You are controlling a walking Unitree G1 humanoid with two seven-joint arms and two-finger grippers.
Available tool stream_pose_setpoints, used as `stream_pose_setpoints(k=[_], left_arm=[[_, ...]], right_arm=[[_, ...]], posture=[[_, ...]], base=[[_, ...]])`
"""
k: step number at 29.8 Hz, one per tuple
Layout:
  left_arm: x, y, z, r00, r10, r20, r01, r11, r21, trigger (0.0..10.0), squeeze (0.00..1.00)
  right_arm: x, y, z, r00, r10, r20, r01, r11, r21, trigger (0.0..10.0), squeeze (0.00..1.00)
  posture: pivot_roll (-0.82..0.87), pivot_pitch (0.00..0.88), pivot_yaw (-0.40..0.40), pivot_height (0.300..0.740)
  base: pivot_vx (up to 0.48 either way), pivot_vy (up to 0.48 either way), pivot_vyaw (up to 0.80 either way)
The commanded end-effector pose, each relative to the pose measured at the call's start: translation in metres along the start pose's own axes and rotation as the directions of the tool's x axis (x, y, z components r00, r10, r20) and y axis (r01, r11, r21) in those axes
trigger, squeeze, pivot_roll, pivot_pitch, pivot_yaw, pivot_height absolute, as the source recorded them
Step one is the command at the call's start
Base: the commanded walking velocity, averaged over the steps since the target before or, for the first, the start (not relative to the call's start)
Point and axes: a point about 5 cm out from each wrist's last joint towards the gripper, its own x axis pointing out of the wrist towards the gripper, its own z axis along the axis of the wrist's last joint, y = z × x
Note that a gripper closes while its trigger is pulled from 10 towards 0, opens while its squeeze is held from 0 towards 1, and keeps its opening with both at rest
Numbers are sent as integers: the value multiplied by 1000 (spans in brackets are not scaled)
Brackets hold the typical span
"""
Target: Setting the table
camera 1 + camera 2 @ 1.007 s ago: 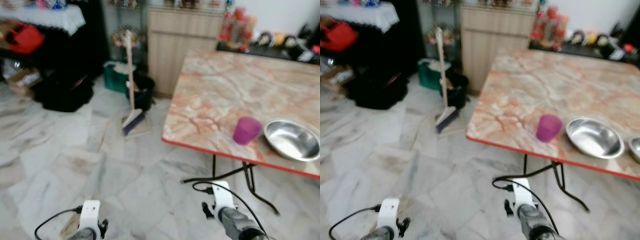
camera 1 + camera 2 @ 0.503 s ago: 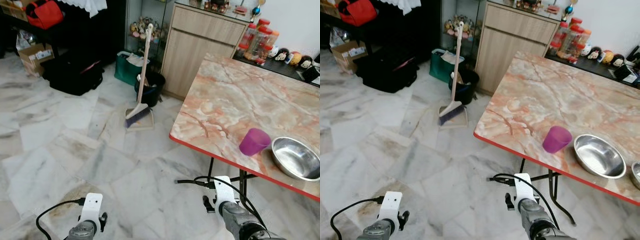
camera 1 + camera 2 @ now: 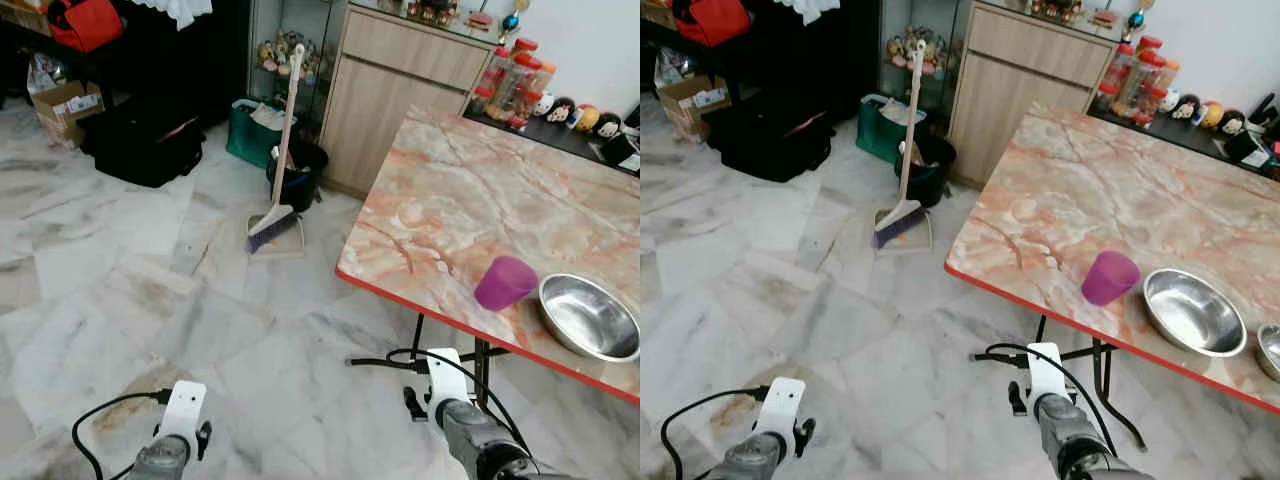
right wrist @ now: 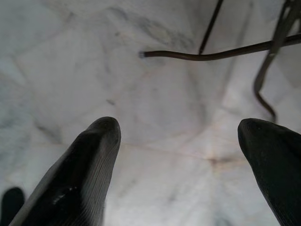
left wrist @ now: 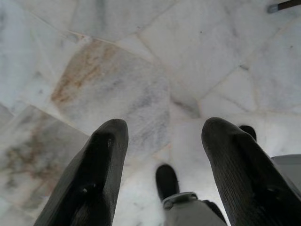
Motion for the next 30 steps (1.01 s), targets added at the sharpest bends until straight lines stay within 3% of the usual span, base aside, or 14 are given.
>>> stream_pose_setpoints(k=[1,4,5,9,12,30], left_arm=[[-1,-7,-5,999,-27,-23,26,1000,-11,10000,0],[-1,-8,-6,999,-34,-25,33,999,-27,10000,0],[-1,-8,-6,998,-47,-29,46,999,-14,10000,0],[-1,-9,-6,997,-69,-38,70,997,39,10000,0],[-1,-10,-8,998,-58,-37,58,998,3,10000,0],[-1,-15,-7,997,-70,-19,71,997,20,10000,0]], right_arm=[[0,-7,-1,1000,-27,9,27,999,30,10000,0],[-1,-8,-2,999,-30,10,30,999,34,10000,0],[-1,-8,-2,999,-31,9,31,999,30,10000,0],[-1,-8,-4,1000,-27,-5,27,1000,16,10000,0],[-1,-9,-6,1000,-26,-18,26,1000,18,10000,0],[-1,-13,-8,999,-39,-31,39,999,1,10000,0]], posture=[[64,0,-89,740],[57,0,-79,740],[29,0,-45,740],[13,0,-39,740],[8,0,-41,740],[-2,0,-30,740]], base=[[0,0,0],[0,0,0],[0,0,0],[0,0,0],[0,0,-588],[0,0,-580]])
